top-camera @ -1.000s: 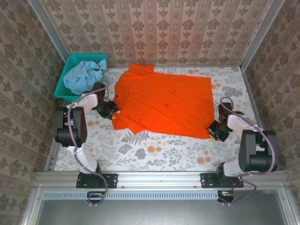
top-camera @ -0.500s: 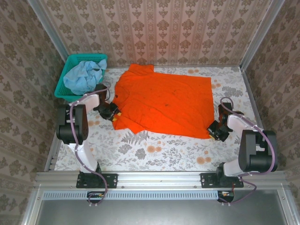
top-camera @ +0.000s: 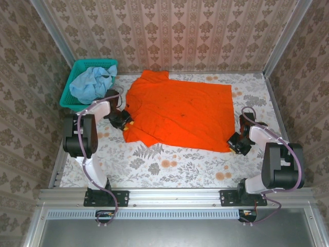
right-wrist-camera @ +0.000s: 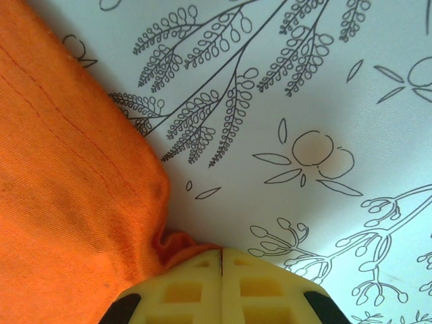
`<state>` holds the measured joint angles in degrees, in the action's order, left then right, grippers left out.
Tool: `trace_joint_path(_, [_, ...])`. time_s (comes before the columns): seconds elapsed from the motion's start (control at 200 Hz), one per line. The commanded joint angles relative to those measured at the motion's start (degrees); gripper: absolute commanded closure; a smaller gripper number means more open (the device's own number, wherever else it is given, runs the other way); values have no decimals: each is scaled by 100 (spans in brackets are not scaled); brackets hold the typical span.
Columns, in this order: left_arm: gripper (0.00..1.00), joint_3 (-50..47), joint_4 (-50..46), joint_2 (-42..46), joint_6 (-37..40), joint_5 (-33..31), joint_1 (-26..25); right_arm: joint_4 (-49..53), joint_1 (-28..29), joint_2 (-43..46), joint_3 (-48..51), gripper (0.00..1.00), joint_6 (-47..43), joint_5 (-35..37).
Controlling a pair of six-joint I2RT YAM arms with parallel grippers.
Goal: Fold and stack the t-shirts
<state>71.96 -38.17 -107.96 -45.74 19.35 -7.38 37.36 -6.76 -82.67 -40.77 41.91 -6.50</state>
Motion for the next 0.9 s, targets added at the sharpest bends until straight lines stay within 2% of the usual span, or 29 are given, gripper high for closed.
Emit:
trace_joint_path(0.0, [70, 193, -272, -197, 239, -142, -42, -19, -27, -113, 98, 99, -43, -45])
trace_joint_path(0.305, [70, 175, -422, -259, 423, -336, -88, -20, -27, -109, 87, 99, -43, -51])
trace_joint_path(0.515, [77, 291, -431, -331, 457, -371, -99, -29, -27, -130, 114, 100, -47, -46])
trace_joint_path(0.895, [77, 643, -578, -541, 598, -380, -159, -41, -24, -131, 105, 100, -38, -53])
